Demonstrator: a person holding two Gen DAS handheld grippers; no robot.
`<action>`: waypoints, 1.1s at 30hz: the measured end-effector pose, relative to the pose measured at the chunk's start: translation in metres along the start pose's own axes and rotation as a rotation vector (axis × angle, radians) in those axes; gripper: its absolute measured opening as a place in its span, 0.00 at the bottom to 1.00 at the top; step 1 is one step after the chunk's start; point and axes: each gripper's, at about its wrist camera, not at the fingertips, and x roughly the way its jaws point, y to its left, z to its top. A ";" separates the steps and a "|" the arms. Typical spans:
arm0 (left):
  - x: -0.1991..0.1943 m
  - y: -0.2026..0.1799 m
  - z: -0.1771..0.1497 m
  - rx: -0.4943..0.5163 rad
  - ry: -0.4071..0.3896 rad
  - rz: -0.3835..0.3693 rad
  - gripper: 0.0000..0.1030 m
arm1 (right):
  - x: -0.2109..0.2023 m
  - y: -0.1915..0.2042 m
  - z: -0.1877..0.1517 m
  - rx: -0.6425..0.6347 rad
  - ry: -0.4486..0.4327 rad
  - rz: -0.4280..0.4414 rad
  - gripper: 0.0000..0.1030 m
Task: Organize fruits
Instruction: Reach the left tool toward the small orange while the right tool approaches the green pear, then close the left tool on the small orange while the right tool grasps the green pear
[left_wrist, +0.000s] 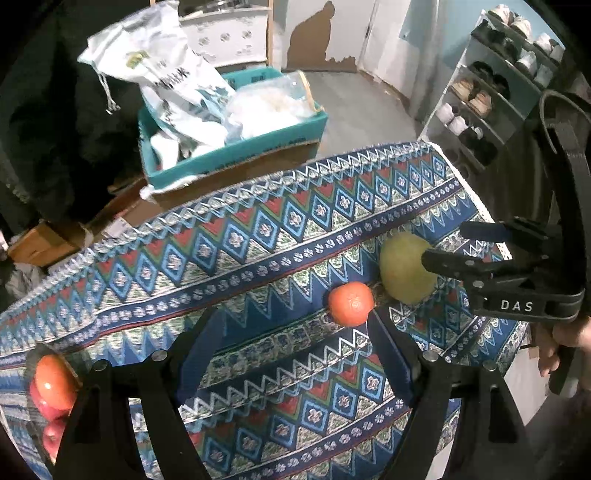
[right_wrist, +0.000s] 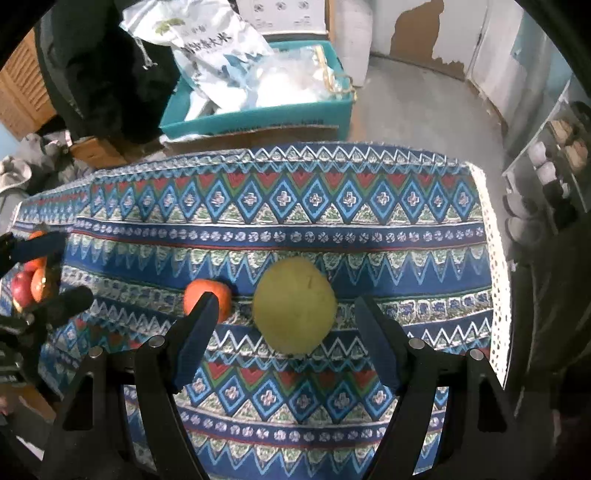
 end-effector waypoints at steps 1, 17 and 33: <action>0.004 0.000 0.001 -0.002 0.006 -0.005 0.79 | 0.004 -0.002 0.001 0.004 0.004 0.003 0.74; 0.055 0.002 0.007 -0.058 0.085 -0.070 0.79 | 0.070 -0.013 -0.003 0.055 0.123 0.046 0.74; 0.081 -0.014 0.007 -0.078 0.133 -0.125 0.79 | 0.056 -0.043 -0.020 0.145 0.072 0.040 0.69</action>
